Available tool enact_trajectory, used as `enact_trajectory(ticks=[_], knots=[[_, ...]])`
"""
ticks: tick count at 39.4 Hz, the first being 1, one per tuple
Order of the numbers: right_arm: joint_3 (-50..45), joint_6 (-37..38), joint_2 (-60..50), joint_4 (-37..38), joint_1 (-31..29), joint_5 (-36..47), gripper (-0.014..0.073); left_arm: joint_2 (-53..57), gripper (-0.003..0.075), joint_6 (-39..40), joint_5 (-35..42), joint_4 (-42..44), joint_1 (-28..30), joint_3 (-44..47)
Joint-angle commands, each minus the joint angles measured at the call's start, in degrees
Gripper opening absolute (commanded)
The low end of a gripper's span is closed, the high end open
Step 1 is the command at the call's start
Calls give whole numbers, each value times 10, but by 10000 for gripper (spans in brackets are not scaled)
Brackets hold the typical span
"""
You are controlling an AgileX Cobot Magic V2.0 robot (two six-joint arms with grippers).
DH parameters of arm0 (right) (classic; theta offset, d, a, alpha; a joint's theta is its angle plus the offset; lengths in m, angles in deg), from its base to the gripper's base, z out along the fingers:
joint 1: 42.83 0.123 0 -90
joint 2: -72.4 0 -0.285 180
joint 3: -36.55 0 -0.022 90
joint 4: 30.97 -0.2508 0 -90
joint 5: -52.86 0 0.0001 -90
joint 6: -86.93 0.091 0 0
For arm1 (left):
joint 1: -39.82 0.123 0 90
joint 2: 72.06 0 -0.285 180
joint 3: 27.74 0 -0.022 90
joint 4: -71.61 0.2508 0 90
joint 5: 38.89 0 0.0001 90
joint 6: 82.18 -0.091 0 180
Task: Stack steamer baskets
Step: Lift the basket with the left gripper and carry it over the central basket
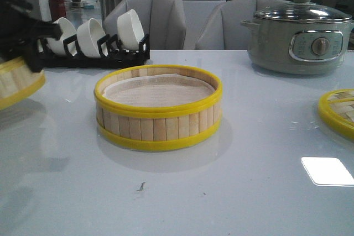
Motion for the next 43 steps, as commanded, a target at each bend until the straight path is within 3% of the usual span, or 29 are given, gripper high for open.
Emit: enact_trajectory(ticks=[1,12,21,29,43], knots=[[22,-4,-9,-3,-2,38,290,35,89,-2,16,0,-47,-61],[22,-4,-9,-3,-2,38,290,32,88,-2,6,0,-201,-131],[22,-4,-9,-3,-2,30,290,16,88,-2,51,0,-310,-134],[22,-4,-9,-3,-2,21,290,-10,88,-2,72,0,-346,-134],[22,-4,-9,-3,-2,21,290,-39,88,-2,80,-4,-348,-134]])
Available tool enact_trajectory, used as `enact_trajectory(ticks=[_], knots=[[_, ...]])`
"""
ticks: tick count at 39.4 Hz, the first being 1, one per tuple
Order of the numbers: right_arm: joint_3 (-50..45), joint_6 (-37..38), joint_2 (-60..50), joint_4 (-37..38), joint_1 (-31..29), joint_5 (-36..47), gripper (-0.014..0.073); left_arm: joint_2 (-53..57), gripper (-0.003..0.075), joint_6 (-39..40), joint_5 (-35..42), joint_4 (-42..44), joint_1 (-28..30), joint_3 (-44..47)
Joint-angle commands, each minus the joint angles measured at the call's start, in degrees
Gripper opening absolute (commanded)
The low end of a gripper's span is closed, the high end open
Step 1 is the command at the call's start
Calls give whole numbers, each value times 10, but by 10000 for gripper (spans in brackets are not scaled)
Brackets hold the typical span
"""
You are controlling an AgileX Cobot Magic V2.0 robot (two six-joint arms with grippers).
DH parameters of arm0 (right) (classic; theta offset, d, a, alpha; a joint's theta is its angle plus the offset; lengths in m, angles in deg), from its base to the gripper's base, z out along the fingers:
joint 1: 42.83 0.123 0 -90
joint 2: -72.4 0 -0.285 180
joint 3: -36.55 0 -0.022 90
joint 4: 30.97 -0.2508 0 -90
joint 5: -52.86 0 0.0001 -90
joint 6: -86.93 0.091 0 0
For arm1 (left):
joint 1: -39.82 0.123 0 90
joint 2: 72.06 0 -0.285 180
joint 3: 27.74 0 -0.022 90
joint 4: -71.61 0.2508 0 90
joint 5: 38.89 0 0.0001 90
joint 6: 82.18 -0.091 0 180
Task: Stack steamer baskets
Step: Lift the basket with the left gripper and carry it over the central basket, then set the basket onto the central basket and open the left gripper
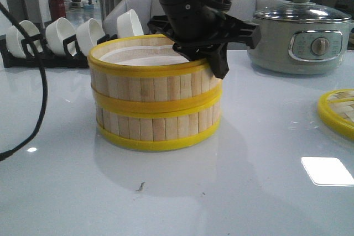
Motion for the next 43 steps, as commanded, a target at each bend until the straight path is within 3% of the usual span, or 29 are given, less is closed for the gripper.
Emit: enact_trajectory(ticks=[1,14,24,28,43], knots=[[22,-4,-9,-3,-2,36,290,33,88,-2,50,2,-4,-22],[22,-4,-9,-3,-2,35,290,33,104,-2,43,3,-4,-22],[22,-4,-9,-3,-2,34,290,33,317,-2,24,10,-4,-22],[22,-4,-9,-3,-2,34,290,35,368,-2,21,26,-4,-22],[22,-4,-9,-3,-2,30,290,70,372,-2,4,56,-4,-62]])
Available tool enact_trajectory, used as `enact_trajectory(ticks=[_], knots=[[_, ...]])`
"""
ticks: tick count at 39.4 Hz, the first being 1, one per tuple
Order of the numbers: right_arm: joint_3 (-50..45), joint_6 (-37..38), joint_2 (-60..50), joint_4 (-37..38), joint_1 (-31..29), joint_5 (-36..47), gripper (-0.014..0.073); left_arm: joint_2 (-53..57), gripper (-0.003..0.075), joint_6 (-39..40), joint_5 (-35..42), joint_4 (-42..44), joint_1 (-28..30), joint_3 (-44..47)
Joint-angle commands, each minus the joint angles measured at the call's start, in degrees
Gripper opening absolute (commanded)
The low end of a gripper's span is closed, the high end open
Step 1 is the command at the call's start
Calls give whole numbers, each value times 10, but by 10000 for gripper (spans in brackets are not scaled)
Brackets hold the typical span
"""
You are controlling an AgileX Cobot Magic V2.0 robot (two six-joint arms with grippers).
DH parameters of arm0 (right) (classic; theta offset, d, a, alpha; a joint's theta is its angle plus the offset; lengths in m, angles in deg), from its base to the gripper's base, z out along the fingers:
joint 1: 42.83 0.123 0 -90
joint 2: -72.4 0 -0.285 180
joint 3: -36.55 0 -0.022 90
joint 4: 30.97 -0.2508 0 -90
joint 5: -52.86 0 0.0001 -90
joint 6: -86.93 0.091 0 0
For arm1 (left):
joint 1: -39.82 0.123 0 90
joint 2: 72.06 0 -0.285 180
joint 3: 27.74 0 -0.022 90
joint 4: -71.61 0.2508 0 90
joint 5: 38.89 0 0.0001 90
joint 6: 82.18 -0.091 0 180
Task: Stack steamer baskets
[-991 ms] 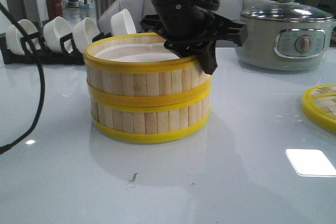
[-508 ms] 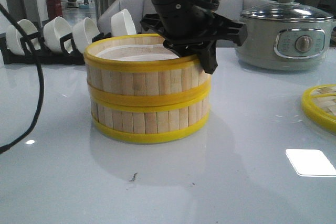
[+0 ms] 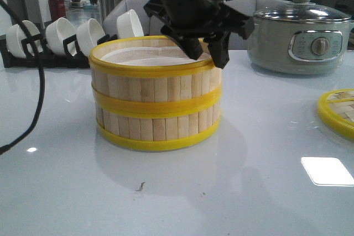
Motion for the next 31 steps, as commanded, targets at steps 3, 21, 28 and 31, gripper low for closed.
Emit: enact_trajectory(ticks=[3,21,28,31], knots=[[22,-4,-9,-2,-2,35,290,58,369,0,6,6,-4,-69],[22,-4,-9,-2,-2,35,290,126,85,29,2,-8,85,-165],[22,-4,-9,-2,-2,35,290,171,85,29,-21,-8,188,-165],[22,-4,-9,-2,-2,35,290,190,85,29,-41,-8,238,-165]])
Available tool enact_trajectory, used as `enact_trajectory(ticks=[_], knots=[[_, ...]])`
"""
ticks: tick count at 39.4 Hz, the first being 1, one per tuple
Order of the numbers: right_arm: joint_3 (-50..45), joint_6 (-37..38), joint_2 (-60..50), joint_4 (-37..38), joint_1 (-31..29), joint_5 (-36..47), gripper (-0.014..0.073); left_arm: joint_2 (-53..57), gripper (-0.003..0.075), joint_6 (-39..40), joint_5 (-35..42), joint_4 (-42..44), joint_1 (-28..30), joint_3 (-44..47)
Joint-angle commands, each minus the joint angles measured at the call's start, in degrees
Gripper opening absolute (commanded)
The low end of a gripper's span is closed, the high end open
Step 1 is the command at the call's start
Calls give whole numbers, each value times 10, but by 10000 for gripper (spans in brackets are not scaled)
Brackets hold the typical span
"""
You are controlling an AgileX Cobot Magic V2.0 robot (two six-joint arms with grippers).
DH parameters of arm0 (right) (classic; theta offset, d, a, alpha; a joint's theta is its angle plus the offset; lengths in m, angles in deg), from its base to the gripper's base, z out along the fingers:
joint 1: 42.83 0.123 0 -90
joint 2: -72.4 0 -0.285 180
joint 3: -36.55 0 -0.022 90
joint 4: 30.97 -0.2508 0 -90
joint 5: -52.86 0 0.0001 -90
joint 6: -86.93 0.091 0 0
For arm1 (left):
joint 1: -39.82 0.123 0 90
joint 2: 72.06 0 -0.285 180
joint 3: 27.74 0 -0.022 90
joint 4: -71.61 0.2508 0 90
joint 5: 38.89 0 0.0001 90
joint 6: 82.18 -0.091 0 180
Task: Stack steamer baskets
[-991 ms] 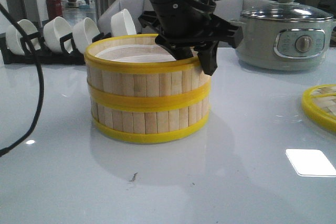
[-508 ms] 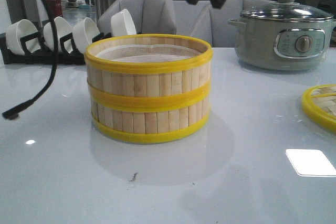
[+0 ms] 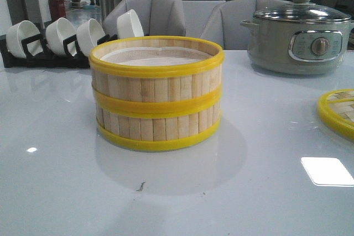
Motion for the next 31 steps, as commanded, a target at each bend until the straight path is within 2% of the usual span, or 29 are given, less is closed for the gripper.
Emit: enact_trajectory(ticks=[1,9,15,31], knots=[[22,-4,-9,-2,-2,36,290,58,85,8,8,1,61,-20],[22,-4,-9,-4,-2,37,290,125,85,12,-4,-26,171,42],[22,-4,-9,-6,-2,36,290,202,85,13,25,-27,215,154],[22,-4,-9,-7,-2,34,290,453,85,14,197,-61,221,567]])
